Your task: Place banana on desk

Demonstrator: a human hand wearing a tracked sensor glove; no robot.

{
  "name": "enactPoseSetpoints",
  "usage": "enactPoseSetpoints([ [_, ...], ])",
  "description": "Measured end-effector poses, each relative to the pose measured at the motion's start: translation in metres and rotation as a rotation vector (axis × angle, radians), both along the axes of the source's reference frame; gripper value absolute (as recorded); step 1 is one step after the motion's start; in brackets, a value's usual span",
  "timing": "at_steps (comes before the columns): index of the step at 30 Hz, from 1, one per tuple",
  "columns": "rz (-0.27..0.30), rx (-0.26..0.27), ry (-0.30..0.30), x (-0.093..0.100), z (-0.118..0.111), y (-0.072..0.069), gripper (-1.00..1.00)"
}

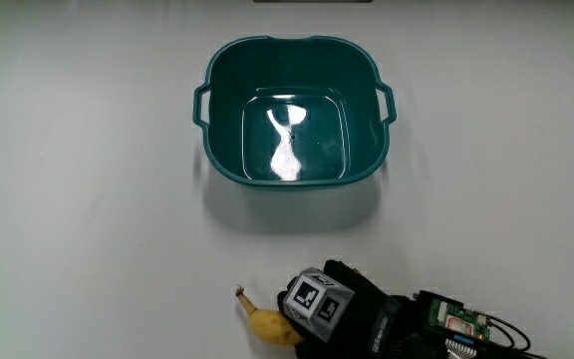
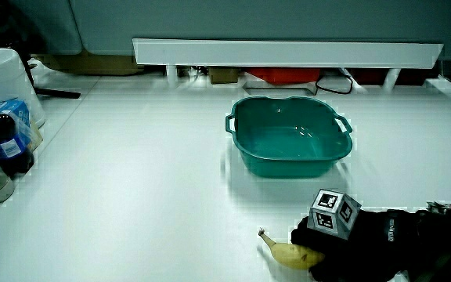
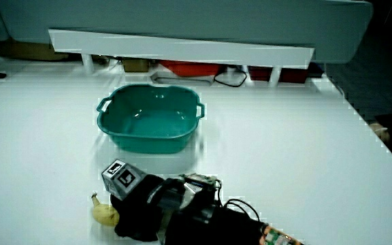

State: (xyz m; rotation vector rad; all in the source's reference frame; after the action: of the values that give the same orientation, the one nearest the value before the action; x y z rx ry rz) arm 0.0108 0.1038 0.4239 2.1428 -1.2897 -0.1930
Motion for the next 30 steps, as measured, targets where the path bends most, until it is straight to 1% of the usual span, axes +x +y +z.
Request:
enactPoseSetpoints([
  [2,0.006,-0.001,0.003,-0.001,-0.001,0.0,0.0],
  [4,0.003,0.022,0.019,-0.002,0.001,0.004,0.0],
  [5,0.007,0.038,0.013,-0.002,0.0,0.005,0.0],
  [6,0.011,0.043,0.018,-0.002,-0.001,0.006,0.0],
  [9,0.018,0.055,0.047,-0.002,0.003,0.008,-0.1],
  [10,0.01,0.063,0.062,-0.002,0.005,0.01,-0.14],
  [11,0.012,0.066,0.071,-0.002,0.005,0.009,-0.17],
  [12,0.011,0.066,0.084,-0.001,0.009,0.011,-0.21],
  [13,0.013,0.071,0.064,-0.002,0.005,0.01,-0.24],
  [14,0.006,0.067,0.069,-0.002,0.007,0.011,-0.28],
  [15,0.012,0.068,0.078,-0.002,0.009,0.011,-0.31],
  [16,0.012,0.059,0.069,-0.001,0.008,0.01,-0.34],
  [17,0.008,0.06,0.066,-0.001,0.008,0.01,-0.38],
  [18,0.012,0.07,0.076,-0.001,0.007,0.009,-0.41],
  [19,0.005,0.057,0.08,-0.001,0.01,0.01,-0.45],
  [20,0.005,0.063,0.069,0.0,0.008,0.009,-0.48],
  [22,0.003,0.075,0.086,0.002,0.011,0.009,-0.55],
  [24,0.015,0.059,0.063,0.006,0.01,0.006,-0.62],
  [26,0.022,0.061,0.057,0.01,0.006,0.003,-0.69],
  [27,0.03,0.048,0.053,0.012,0.007,0.001,-0.72],
  [28,0.039,0.052,0.056,0.015,0.007,-0.001,-0.76],
  [30,0.066,0.048,0.034,0.02,-0.001,-0.007,-0.83],
])
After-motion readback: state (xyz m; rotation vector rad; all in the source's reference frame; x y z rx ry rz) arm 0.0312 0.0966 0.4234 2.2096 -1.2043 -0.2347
